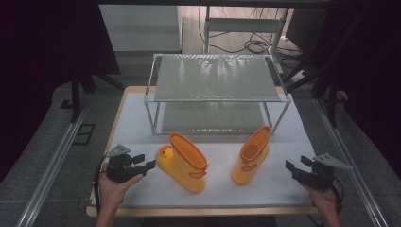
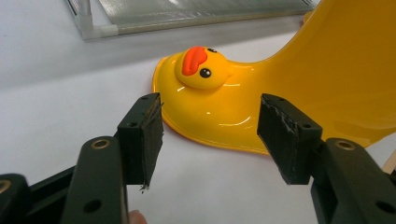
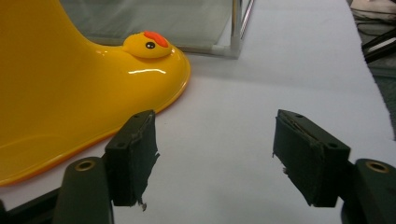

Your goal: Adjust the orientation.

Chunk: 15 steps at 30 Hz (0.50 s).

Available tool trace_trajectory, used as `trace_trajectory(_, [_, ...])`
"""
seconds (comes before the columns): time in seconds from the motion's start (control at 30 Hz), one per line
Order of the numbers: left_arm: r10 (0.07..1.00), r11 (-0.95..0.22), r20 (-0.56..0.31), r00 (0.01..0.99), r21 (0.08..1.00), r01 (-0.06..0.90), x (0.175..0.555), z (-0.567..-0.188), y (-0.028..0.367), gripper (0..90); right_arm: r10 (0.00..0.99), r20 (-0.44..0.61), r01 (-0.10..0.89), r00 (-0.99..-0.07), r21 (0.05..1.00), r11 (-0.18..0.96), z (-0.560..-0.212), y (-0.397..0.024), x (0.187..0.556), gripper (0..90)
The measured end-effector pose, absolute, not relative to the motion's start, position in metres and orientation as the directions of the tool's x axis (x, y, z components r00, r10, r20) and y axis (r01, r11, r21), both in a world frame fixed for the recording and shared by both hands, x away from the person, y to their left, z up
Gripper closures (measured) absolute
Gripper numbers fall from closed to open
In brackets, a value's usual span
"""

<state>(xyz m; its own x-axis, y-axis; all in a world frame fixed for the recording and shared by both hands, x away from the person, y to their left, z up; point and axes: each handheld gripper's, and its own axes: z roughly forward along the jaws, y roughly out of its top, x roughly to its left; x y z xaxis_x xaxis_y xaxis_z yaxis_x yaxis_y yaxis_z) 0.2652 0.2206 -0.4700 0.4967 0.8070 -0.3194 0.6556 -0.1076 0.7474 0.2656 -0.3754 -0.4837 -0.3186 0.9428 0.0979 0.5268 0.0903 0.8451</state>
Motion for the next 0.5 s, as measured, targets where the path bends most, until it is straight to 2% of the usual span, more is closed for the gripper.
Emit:
trace_trajectory(0.13, [0.807, -0.095, -0.329, 0.49, 0.747, 0.658, 0.264, -0.47, 0.22, 44.1, 0.943, 0.125, 0.524, -0.307, 0.85, 0.059, -0.485, -0.378, 0.265, 33.5])
trace_trajectory(0.17, [0.806, -0.082, -0.334, 0.488, 0.754, 0.652, 0.262, -0.468, 0.218, 53.2, 0.945, 0.129, 0.52, -0.301, 0.853, 0.049, -0.485, -0.38, 0.265, 34.0])
trace_trajectory(0.2, [0.806, -0.082, -0.334, 0.488, 0.754, 0.652, 0.262, -0.468, 0.218, 57.1, 0.945, 0.129, 0.52, -0.301, 0.853, 0.049, -0.485, -0.38, 0.265, 34.0])
trace_trajectory(0.23, [0.804, -0.079, -0.337, 0.49, 0.756, 0.65, 0.261, -0.467, 0.218, 57.1, 0.945, 0.128, 0.52, -0.3, 0.853, 0.049, -0.486, -0.38, 0.264, 34.1])
trace_trajectory(0.4, [0.799, -0.088, -0.336, 0.5, 0.755, 0.649, 0.255, -0.463, 0.213, 78.4, 0.946, 0.125, 0.53, -0.3, 0.846, 0.056, -0.489, -0.38, 0.265, 34.4])
trace_trajectory(0.5, [0.799, -0.093, -0.328, 0.503, 0.76, 0.643, 0.252, -0.462, 0.211, 86.0, 0.946, 0.12, 0.535, -0.301, 0.843, 0.063, -0.491, -0.379, 0.267, 34.7])
